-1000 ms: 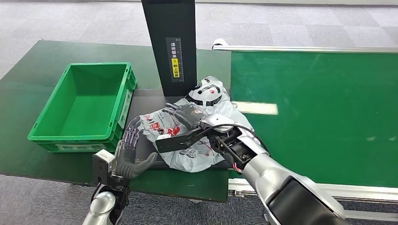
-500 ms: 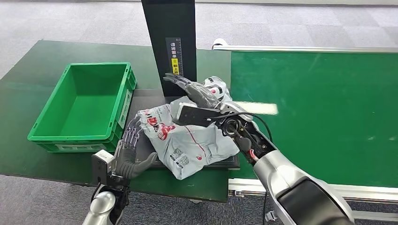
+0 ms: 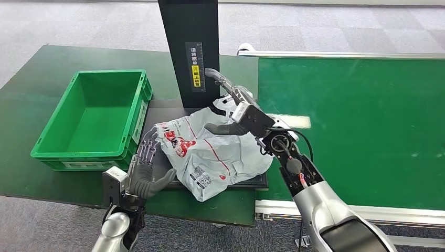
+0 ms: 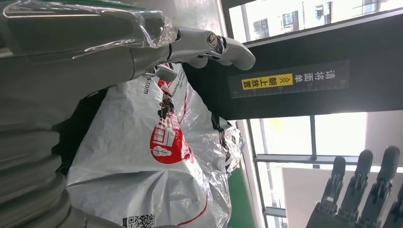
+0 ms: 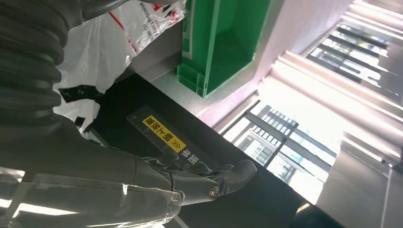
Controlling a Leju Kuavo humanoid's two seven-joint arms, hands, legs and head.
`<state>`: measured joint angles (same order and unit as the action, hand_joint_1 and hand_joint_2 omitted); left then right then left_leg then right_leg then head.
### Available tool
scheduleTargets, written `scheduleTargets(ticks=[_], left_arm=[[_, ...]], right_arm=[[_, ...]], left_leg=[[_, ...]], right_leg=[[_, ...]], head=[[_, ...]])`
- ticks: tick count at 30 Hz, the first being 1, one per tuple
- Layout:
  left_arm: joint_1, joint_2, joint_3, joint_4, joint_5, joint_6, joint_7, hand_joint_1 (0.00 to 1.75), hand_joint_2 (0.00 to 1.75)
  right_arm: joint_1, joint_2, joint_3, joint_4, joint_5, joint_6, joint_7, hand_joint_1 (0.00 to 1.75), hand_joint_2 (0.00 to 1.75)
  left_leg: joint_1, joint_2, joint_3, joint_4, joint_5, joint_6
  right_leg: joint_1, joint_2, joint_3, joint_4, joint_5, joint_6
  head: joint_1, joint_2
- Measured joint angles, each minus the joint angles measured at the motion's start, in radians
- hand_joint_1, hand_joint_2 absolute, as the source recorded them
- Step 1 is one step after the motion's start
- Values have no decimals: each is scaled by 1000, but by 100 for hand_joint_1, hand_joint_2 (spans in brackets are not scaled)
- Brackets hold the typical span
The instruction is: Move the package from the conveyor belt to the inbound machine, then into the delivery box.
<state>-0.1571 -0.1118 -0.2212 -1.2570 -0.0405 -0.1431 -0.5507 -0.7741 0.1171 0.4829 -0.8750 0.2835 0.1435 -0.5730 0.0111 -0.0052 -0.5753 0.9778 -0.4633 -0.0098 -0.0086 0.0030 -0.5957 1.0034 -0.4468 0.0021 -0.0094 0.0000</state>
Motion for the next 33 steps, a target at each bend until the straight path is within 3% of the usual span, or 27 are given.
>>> scheduleTargets(ticks=[9,13,15,17,19,24,33], left_arm=[[23,0,2,-12,30,-4,8,0,175],[30,0,4,-20,38,-4,8,0,175],[31,0,4,-21,42,-8,8,0,175],[32,-1,5,-23,48,-13,9,0,175],[32,-3,5,-28,51,-15,14,0,175],[33,-9,5,-40,32,2,27,0,175],[-6,-20,0,-42,-65,68,28,0,175]], right_arm=[[274,-26,-168,-248,-115,-162,70,0,175],[355,-34,-215,-315,-119,-179,77,0,175],[374,-36,-229,-333,-122,-189,84,0,87],[390,-36,-245,-345,-128,-215,99,0,87],[414,-36,-267,-352,-134,-256,109,0,175],[507,-35,-319,-377,-133,-325,112,0,175],[590,-23,-356,-410,-117,-301,133,0,175]], left_leg=[[0,0,-1,0,-1,0],[0,0,-1,0,-1,0],[0,0,0,0,-1,0],[0,0,0,0,-1,0],[0,0,0,0,-1,0],[0,0,0,0,-2,0],[0,0,0,0,-2,0]], right_leg=[[0,0,0,0,0,0],[0,0,0,0,0,0],[0,0,0,0,0,0],[0,0,0,0,0,0],[0,0,1,0,0,0],[0,0,0,0,-1,0],[0,0,0,0,-1,0]], head=[[0,0],[0,0],[0,0],[0,0],[0,0],[0,0],[0,0]])
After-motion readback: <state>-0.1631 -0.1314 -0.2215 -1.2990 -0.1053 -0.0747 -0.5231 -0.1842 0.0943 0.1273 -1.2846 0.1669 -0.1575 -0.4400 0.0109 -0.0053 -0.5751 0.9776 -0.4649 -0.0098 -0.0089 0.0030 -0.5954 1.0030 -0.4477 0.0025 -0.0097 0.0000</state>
